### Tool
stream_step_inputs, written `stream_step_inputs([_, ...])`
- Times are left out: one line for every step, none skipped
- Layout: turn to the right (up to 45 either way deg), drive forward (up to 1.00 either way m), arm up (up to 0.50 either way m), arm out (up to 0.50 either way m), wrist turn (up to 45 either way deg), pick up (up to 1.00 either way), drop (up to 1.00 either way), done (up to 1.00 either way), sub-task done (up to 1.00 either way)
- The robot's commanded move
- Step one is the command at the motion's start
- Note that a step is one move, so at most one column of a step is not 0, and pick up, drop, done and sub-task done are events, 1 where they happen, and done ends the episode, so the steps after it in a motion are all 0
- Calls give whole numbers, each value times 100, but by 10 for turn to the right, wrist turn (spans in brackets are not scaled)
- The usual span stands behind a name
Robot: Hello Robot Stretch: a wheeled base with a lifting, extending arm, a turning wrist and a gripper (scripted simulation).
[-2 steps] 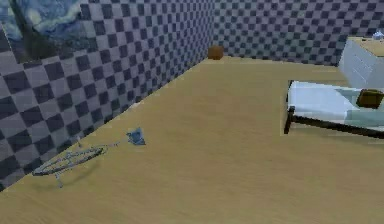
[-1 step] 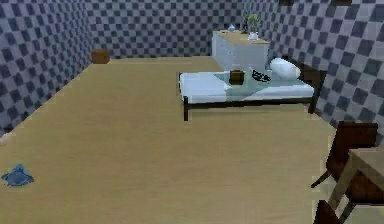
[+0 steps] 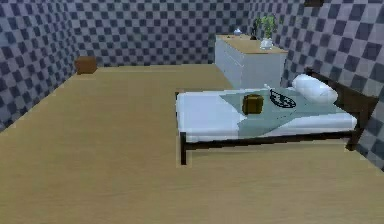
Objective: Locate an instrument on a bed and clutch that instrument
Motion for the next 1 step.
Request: stream_step_inputs([90,0,0,0,0,0,0,0,0])
